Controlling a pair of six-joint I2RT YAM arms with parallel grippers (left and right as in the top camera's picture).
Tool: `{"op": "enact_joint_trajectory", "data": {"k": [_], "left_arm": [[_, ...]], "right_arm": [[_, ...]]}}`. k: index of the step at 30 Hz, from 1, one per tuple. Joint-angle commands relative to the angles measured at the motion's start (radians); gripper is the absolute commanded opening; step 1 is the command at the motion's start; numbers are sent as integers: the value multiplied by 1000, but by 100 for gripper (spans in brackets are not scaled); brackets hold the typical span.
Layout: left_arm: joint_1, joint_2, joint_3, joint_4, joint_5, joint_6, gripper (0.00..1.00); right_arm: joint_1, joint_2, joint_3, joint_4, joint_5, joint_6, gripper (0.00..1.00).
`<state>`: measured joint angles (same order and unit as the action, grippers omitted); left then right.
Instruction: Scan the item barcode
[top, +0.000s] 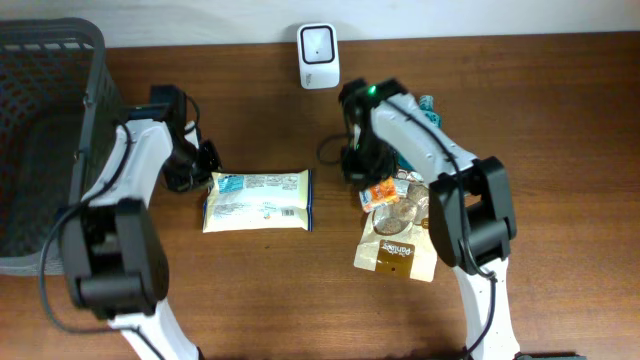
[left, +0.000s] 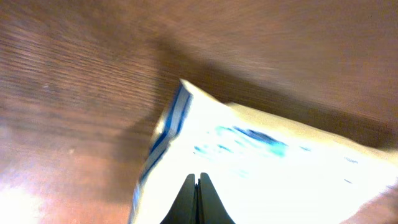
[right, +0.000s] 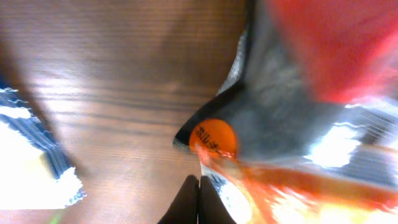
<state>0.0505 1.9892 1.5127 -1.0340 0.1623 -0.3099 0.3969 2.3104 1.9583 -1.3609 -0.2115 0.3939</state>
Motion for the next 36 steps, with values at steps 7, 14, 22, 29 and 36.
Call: {"op": "enact_joint_trajectory", "data": {"k": [7,14,22,29,36], "left_arm": [[-24,-114,-11,-87,31,11,0],[-24,-114,-104,-60,-103,-38,0],[-24,-114,-125,-40,-103,-38,0],[-24,-114,-125,-32,-56,-33,0],[-63,-114,-125,-6,78,12,0]], "right_arm": [[91,0,105,179,-286,-105,4],[181,84,105,296,-285,32,4],[194,137,103,298,-149,91,4],[127,135,110,211,21,63,4],[47,130,289,32,-13,26,4]]}}
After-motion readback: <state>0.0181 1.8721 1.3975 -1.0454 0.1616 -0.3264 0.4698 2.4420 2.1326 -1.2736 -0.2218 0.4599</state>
